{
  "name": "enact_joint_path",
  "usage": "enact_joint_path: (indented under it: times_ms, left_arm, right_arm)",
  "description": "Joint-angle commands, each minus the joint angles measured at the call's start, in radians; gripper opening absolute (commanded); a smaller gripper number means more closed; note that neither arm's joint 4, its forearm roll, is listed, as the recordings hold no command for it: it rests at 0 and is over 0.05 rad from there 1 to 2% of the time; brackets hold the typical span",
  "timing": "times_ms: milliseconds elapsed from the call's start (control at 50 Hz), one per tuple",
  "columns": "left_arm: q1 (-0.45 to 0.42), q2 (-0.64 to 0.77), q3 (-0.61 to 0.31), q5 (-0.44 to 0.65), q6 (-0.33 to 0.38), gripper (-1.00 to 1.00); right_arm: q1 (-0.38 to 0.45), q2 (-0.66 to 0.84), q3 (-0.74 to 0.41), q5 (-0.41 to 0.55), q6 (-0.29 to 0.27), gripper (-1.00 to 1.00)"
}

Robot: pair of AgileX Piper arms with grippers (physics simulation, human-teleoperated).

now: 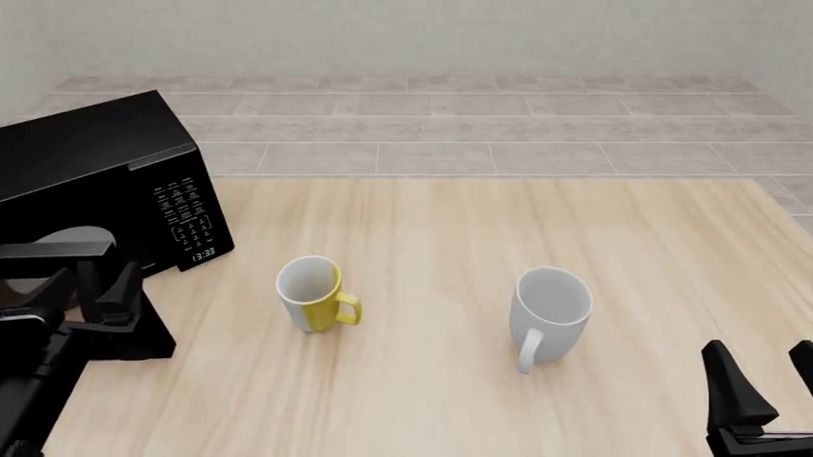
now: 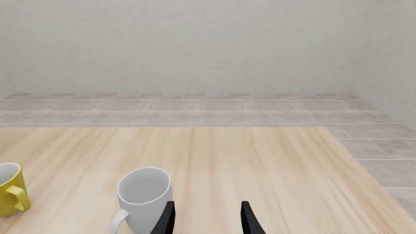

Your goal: Close the microwave.

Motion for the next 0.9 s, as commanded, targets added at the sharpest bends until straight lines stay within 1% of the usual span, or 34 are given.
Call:
enact_joint_path:
  times_ms: [20,60,120,140,160,180,260,320,360,420,540,560,660,720,780,900]
  left_arm:
    - [-0.005,0.031,-0.045,0.150,0.013,1.00]
    - [-0.013,0.041,-0.062,0.159,0.001,1.00]
    - [-0.029,0.103,-0.089,0.148,-0.009,1.00]
    - [-0.023,0.073,-0.096,0.170,0.016,1.00]
    - [-0.020,0.061,-0.103,0.186,0.024,1.00]
    - [-0.024,0.055,-0.118,0.209,0.015,1.00]
    - [-0.030,0.041,-0.141,0.243,0.011,1.00]
    - [-0.031,0.054,-0.160,0.252,0.007,1.00]
    - [-0.049,0.076,-0.178,0.265,-0.010,1.00]
    - [-0.035,0.061,-0.189,0.273,0.029,1.00]
    - [-0.036,0.060,-0.214,0.302,0.020,1.00]
    - [-0.039,0.081,-0.226,0.301,0.009,1.00]
    - [-0.033,0.095,-0.261,0.322,0.033,1.00]
    - [-0.035,0.097,-0.278,0.337,0.034,1.00]
    - [-0.039,0.137,-0.306,0.335,0.024,1.00]
    - [-0.039,0.158,-0.325,0.340,0.018,1.00]
  right_arm:
    - [0.001,-0.006,0.000,0.007,0.007,1.00]
    - [0.002,-0.006,0.000,0.007,0.007,1.00]
    - [0.001,-0.006,0.000,0.006,0.007,1.00]
    - [0.001,-0.006,0.000,0.006,0.007,1.00]
    - [0.001,-0.006,0.000,0.005,0.007,1.00]
    - [0.002,-0.006,0.000,0.004,0.008,1.00]
    - [0.000,-0.006,0.000,0.004,0.009,1.00]
    - [-0.001,-0.005,0.000,0.004,0.009,1.00]
    - [0.001,-0.005,0.000,0.006,0.009,1.00]
    - [0.001,-0.005,0.000,0.007,0.008,1.00]
    - [0.001,-0.005,0.000,0.008,0.009,1.00]
    - [-0.001,-0.005,0.000,0.008,0.010,1.00]
    - [0.002,-0.005,0.000,0.007,0.008,1.00]
    - [0.001,-0.005,0.000,0.007,0.007,1.00]
    - [0.000,-0.004,0.000,0.008,0.009,1.00]
    - [-0.001,-0.005,0.000,0.009,0.004,1.00]
